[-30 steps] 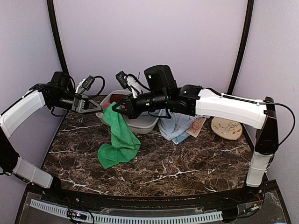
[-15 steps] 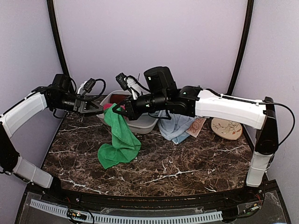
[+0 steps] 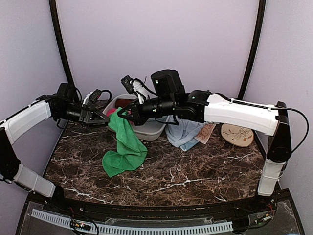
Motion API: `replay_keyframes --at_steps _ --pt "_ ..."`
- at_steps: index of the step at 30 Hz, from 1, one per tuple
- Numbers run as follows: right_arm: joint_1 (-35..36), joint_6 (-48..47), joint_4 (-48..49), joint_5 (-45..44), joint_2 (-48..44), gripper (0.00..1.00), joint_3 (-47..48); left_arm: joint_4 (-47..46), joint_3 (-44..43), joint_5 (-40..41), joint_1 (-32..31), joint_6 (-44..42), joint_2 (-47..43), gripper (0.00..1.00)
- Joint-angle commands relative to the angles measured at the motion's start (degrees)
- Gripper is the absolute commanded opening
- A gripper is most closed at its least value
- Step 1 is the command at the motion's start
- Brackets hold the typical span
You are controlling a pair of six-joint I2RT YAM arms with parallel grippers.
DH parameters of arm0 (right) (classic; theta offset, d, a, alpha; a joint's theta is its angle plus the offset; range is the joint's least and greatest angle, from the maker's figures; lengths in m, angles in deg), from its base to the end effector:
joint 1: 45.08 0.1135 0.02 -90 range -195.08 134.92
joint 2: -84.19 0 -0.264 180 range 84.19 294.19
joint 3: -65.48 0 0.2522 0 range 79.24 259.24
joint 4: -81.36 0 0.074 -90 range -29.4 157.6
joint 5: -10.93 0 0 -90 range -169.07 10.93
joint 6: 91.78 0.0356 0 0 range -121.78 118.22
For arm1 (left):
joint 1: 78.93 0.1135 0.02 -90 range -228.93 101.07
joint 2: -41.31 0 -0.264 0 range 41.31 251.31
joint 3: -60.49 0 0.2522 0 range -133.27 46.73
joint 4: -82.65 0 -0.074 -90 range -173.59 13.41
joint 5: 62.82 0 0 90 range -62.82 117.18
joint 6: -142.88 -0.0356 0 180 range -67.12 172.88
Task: Roll the towels
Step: Pass from the right arm to the left
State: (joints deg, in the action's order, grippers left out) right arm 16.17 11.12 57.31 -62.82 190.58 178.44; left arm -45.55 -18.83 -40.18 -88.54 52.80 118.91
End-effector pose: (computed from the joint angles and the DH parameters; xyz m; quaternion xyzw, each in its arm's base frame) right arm 0.2069 0.3978 0.3631 -0.4032 0.6940 0.4439 0.3984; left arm 0.2624 -0.0777 0.3116 0.2547 0.7634 -0.5430 0.2398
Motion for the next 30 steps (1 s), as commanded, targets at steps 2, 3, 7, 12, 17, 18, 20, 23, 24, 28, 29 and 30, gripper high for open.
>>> replay_keyframes --at_steps 2,3,7,12,17,18,20,23,24,28,29,30 --pt "0.45 -0.24 3.15 0.12 -2.6 0.0 1.4 -2.31 1.53 -2.77 0.16 2.94 -1.21 0.74" --pt "0.45 -0.03 3.43 0.33 -2.55 0.0 1.4 -2.43 0.86 -4.55 0.2 4.19 -1.27 0.72" --pt "0.38 0.97 5.02 1.63 -1.99 0.0 1.63 -4.86 -0.77 -9.36 0.13 8.84 -2.79 0.63" --pt "0.46 2.41 8.35 2.63 -1.71 0.0 1.33 -10.38 1.33 -12.75 0.14 14.76 -3.95 0.62" --pt "0.45 2.03 9.93 1.87 -3.46 0.0 -0.4 -11.61 3.49 -11.58 0.15 15.66 -5.0 0.69" --pt "0.43 1.89 10.02 1.6 -4.09 0.0 -0.75 -12.51 4.1 -11.66 0.12 16.57 -5.31 0.72" --pt "0.36 1.73 10.64 1.57 -5.03 0.0 -1.6 -14.68 5.18 -11.92 0.19 18.75 -5.8 0.75" --pt "0.36 1.97 12.53 1.77 -6.33 0.0 -3.07 -17.28 6.37 -12.17 0.19 21.43 -6.04 0.76" --pt "0.34 2.23 13.26 1.85 -6.47 0.0 -3.56 -18.29 6.61 -12.56 0.13 22.58 -6.06 0.76" --pt "0.35 3.09 13.8 2.09 -6.1 0.0 -4.09 -23.95 6.47 -13.74 0.15 27.88 -6.66 0.73" --pt "0.36 3.23 13.88 2.33 -5.83 0.0 -4.03 -26.43 6.83 -14.14 0.15 30.26 -6.99 0.71" --pt "0.36 3.44 13.95 2.36 -5.62 0.0 -4.09 -29.89 7.34 -14.53 0.2 33.12 -7.36 0.69"
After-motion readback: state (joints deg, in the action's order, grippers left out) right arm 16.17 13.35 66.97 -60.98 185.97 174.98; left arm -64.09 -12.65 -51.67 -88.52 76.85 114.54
